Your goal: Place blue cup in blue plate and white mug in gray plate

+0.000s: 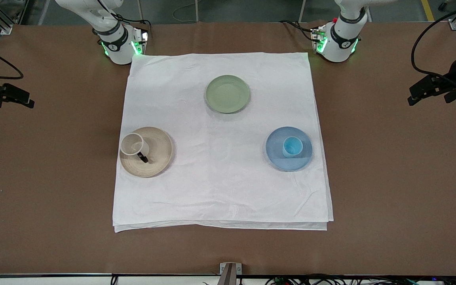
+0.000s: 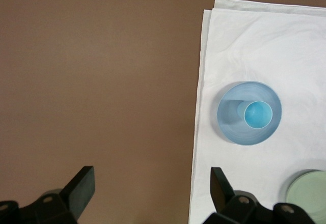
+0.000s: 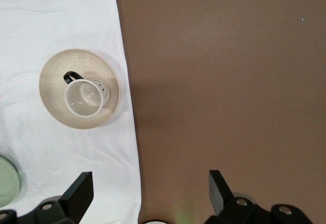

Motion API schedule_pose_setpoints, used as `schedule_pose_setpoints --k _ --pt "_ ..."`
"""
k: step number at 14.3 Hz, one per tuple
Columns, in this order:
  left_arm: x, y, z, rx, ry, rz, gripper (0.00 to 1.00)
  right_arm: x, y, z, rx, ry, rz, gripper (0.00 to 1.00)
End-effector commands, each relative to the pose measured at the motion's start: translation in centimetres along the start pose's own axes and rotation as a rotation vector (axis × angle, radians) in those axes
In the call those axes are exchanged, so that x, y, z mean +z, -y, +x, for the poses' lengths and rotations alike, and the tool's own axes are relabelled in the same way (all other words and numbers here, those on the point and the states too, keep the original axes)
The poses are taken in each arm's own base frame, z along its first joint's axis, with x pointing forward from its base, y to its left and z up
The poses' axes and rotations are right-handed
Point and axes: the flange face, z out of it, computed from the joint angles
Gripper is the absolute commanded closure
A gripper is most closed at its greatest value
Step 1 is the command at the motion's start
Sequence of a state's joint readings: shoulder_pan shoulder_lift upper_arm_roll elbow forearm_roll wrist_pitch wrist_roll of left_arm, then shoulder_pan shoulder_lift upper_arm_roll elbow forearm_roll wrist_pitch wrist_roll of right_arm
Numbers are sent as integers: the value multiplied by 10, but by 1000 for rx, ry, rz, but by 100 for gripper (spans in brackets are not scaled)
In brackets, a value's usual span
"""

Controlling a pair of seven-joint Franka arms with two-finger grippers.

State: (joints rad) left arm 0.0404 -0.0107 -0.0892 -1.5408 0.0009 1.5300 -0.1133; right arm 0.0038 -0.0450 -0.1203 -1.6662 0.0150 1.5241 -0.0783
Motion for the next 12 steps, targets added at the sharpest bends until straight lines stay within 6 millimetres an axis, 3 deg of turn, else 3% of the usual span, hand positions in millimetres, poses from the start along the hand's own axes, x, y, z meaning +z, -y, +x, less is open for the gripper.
schedule_pose_setpoints --k 1,12 --pt "-2 2 -7 -8 19 -10 0 -11 -1 -20 -5 -31 -13 0" --pt "-8 8 -4 0 10 19 0 -24 6 -20 -64 -58 -19 0"
